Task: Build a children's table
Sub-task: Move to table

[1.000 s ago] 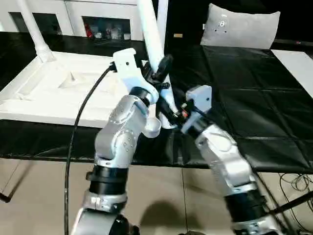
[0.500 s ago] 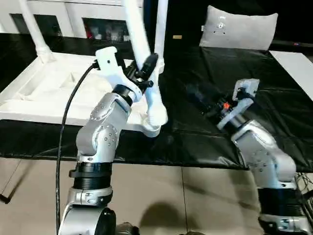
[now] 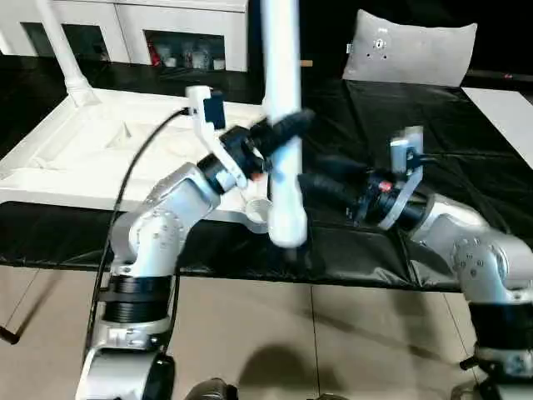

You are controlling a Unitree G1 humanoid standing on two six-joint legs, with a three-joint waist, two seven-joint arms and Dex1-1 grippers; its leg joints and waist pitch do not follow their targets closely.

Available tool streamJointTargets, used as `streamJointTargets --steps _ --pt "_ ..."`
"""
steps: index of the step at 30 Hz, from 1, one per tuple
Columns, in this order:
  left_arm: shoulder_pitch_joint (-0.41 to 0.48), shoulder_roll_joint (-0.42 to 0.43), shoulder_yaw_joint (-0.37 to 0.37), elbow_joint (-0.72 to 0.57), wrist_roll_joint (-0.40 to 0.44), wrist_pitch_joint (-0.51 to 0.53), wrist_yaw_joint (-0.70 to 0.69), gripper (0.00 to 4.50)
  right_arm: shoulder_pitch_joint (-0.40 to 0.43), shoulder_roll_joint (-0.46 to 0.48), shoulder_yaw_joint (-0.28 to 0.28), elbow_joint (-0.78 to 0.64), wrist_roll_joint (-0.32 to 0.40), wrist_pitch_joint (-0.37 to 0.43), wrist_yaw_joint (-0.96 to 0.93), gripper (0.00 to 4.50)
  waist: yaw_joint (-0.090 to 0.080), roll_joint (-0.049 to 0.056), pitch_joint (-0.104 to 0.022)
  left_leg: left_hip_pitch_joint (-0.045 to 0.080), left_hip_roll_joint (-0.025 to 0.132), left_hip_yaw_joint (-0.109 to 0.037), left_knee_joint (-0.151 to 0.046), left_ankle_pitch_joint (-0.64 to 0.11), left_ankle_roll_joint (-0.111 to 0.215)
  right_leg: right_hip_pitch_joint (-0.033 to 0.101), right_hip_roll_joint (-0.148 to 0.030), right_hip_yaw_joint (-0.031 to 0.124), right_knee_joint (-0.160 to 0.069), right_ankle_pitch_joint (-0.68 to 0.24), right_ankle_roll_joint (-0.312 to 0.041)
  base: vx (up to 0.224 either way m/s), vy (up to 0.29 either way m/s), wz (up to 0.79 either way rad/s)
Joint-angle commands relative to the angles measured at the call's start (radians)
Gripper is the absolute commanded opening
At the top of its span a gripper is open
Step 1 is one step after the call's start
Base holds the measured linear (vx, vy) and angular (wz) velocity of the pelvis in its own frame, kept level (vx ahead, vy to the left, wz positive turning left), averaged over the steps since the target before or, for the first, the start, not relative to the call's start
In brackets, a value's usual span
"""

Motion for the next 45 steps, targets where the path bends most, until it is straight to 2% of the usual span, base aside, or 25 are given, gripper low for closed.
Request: streamJointTargets --steps 1,5,9,13,18,19,26,38,39,41,45 --pt "-0.02 0.015 -0.035 -0.013 -0.01 0.018 -0.063 1.85 -0.028 -0.016 0.026 0.011 -0.003 0.014 0.061 4.23 0.004 -0.005 -0.067 0.037 0.144 -0.065 -0.098 -0.26 -0.072 0.033 -0.107 0.062 -0.059 -0.142 -0.266 0.0 0.0 0.0" --pt "-0.014 0.025 -0.058 -0.031 -0.033 0.031 -0.136 1.85 -0.051 -0.026 0.062 0.022 0.004 0.036 0.127 4.03 0.004 -0.006 -0.069 0.038 0.145 -0.065 -0.099 -0.248 -0.071 0.034 -0.106 0.06 -0.055 -0.127 -0.275 0.0 0.0 0.0" --pt "0.0 0.036 -0.087 -0.069 -0.034 0.006 -0.209 1.85 -0.069 -0.028 0.097 0.042 0.007 0.051 0.187 3.59 0.005 -0.005 -0.068 0.038 0.147 -0.064 -0.1 -0.242 -0.066 0.034 -0.106 0.061 -0.053 -0.113 -0.286 0.0 0.0 0.0" --pt "-0.008 0.034 -0.088 -0.066 -0.018 -0.034 -0.231 1.85 -0.077 -0.028 0.112 0.056 0.009 0.063 0.222 3.3 0.008 -0.005 -0.067 0.038 0.147 -0.064 -0.099 -0.267 -0.074 0.034 -0.109 0.062 -0.058 -0.148 -0.284 0.0 0.0 0.0" --pt "-0.021 0.032 -0.08 -0.059 -0.008 -0.062 -0.254 1.85 -0.082 -0.038 0.131 0.061 -0.003 0.069 0.259 3.29 0.009 -0.002 -0.067 0.041 0.148 -0.066 -0.1 -0.285 -0.091 0.031 -0.107 0.063 -0.057 -0.159 -0.278 0.0 0.0 0.0" --pt "-0.021 0.035 -0.083 -0.057 -0.005 -0.067 -0.26 1.85 -0.084 -0.04 0.132 0.064 -0.001 0.077 0.268 3.46 0.01 -0.003 -0.067 0.041 0.148 -0.065 -0.101 -0.283 -0.095 0.031 -0.106 0.063 -0.056 -0.151 -0.278 0.0 0.0 0.0" --pt "-0.013 0.045 -0.096 -0.051 -0.002 -0.069 -0.277 1.85 -0.084 -0.048 0.138 0.062 -0.016 0.061 0.282 3.84 0.015 -0.003 -0.069 0.041 0.147 -0.063 -0.1 -0.269 -0.093 0.032 -0.106 0.062 -0.054 -0.124 -0.285 0.0 0.0 0.0" --pt "0.0 0.04 -0.121 -0.048 0.018 -0.081 -0.294 1.85 -0.097 -0.028 0.131 0.08 -0.026 0.039 0.296 3.84 0.02 -0.005 -0.068 0.041 0.148 -0.063 -0.1 -0.273 -0.091 0.032 -0.11 0.064 -0.056 -0.145 -0.283 0.0 0.0 0.0" --pt "0.0 0.04 -0.122 -0.047 0.017 -0.082 -0.294 1.85 -0.097 -0.027 0.132 0.081 -0.027 0.039 0.296 3.67 0.02 -0.005 -0.068 0.041 0.148 -0.064 -0.1 -0.267 -0.089 0.032 -0.109 0.064 -0.055 -0.14 -0.283 0.0 0.0 0.0" --pt "-0.002 0.038 -0.123 -0.042 0.018 -0.084 -0.296 1.85 -0.098 -0.025 0.132 0.086 -0.028 0.039 0.298 3.57 0.018 -0.008 -0.069 0.041 0.149 -0.063 -0.101 -0.262 -0.086 0.032 -0.107 0.062 -0.053 -0.129 -0.286 0.0 0.0 0.0" --pt "0.001 0.039 -0.124 -0.043 0.021 -0.085 -0.299 1.85 -0.1 -0.024 0.134 0.095 -0.035 0.037 0.303 3.3 0.019 -0.007 -0.068 0.041 0.147 -0.062 -0.099 -0.262 -0.082 0.032 -0.109 0.063 -0.055 -0.141 -0.288 0.0 0.0 0.0"
